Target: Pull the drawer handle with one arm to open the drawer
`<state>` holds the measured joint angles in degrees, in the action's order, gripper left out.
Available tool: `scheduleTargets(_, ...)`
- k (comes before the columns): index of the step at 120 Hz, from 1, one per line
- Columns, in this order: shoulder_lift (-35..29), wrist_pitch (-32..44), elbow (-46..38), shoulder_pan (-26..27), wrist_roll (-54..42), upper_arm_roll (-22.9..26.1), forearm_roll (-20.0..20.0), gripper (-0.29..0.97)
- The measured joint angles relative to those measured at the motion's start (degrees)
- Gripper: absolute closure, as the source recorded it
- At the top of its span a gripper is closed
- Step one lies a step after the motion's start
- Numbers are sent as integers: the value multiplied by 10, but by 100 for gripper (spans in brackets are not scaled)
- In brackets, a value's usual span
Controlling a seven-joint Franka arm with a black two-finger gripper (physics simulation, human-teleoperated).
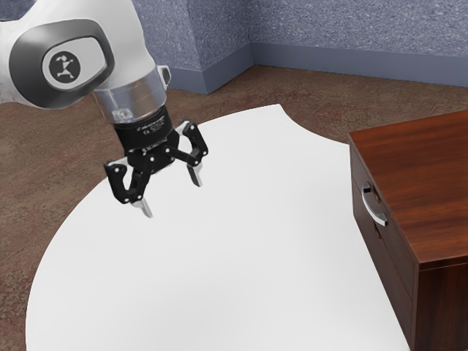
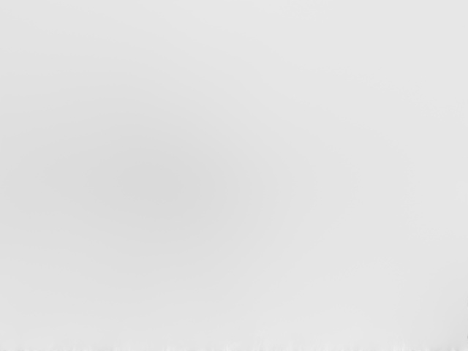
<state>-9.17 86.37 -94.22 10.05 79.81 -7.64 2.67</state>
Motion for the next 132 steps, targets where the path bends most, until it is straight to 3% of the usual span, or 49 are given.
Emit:
scheduleTargets(33,9,52,-50,15,5,0,17,0)
scheduleTargets(47,46,73,-37,24,7,11,21,0)
scheduleTargets(61,60,103,-32,114,8,-42,23,0)
scheduleTargets(71,71,126,-31,138,6,-53,25,0)
scheduleTargets(93,147,183,38,110,-11,-16,26,0)
scheduleTargets(132,164,275,32,124,-58,8,27,0)
